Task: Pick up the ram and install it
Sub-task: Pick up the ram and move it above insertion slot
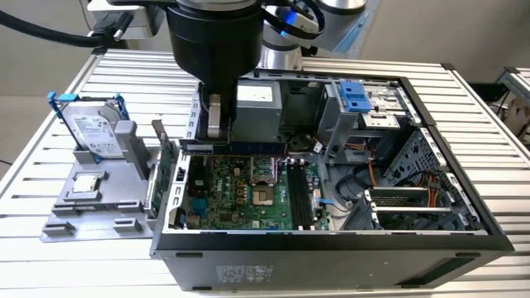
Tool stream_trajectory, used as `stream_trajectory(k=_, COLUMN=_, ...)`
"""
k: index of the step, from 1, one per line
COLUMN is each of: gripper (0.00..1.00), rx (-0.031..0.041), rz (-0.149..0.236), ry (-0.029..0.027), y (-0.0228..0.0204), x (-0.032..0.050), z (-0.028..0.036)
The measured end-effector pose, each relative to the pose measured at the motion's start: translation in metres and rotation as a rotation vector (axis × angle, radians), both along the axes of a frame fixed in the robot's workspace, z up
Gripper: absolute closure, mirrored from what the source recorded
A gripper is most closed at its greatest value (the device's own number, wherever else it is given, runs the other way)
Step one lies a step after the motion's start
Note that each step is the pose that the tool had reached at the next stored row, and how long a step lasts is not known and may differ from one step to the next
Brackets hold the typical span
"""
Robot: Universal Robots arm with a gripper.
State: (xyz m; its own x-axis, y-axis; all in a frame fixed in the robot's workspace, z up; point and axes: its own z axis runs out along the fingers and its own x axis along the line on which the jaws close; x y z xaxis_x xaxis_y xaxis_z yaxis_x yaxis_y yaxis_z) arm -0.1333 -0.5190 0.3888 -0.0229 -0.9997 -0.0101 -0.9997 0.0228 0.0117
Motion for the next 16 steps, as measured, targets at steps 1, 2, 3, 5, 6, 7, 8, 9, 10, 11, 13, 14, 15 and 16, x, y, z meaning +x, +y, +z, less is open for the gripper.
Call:
stream_trajectory(k=1, gripper=1.0, rx=0.0, rz=0.0, ry=0.0, y=0.0, x=0.0029, z=0.0)
stream_trajectory(k=2, gripper=1.0, rx=0.0, rz=0.0, ry=0.0, y=0.0, x=0.006, z=0.0)
stream_trajectory(k=3, gripper=1.0, rx=0.0, rz=0.0, ry=0.0, y=0.0, x=0.0091, z=0.0)
stream_trajectory(k=5, gripper=1.0, rx=0.0001, rz=0.0, ry=-0.0001, y=0.0, x=0.0157, z=-0.0001)
stream_trajectory(k=6, gripper=1.0, rx=0.0001, rz=0.0, ry=0.0, y=0.0, x=0.0191, z=0.0)
stream_trajectory(k=7, gripper=1.0, rx=0.0, rz=0.0, ry=-0.0001, y=0.0, x=0.0225, z=0.0)
stream_trajectory(k=8, gripper=1.0, rx=0.0001, rz=0.0, ry=0.0, y=0.0, x=0.0261, z=-0.0001)
stream_trajectory(k=9, gripper=1.0, rx=0.0, rz=0.0, ry=0.0, y=0.0, x=0.0295, z=0.0)
stream_trajectory(k=10, gripper=1.0, rx=0.0001, rz=0.0, ry=-0.0001, y=0.0, x=0.033, z=-0.0001)
stream_trajectory(k=11, gripper=1.0, rx=0.0, rz=0.0, ry=0.0, y=0.0, x=0.0367, z=0.0)
stream_trajectory(k=13, gripper=1.0, rx=0.0001, rz=0.0, ry=-0.0001, y=0.0, x=0.0435, z=0.0)
stream_trajectory(k=14, gripper=1.0, rx=0.0, rz=0.0, ry=0.0, y=0.0, x=0.047, z=0.0)
stream_trajectory(k=15, gripper=1.0, rx=0.0, rz=0.0, ry=0.0, y=0.0, x=0.0505, z=0.0)
stream_trajectory(k=16, gripper=1.0, rx=0.0001, rz=0.0, ry=0.0, y=0.0, x=0.054, z=-0.0001)
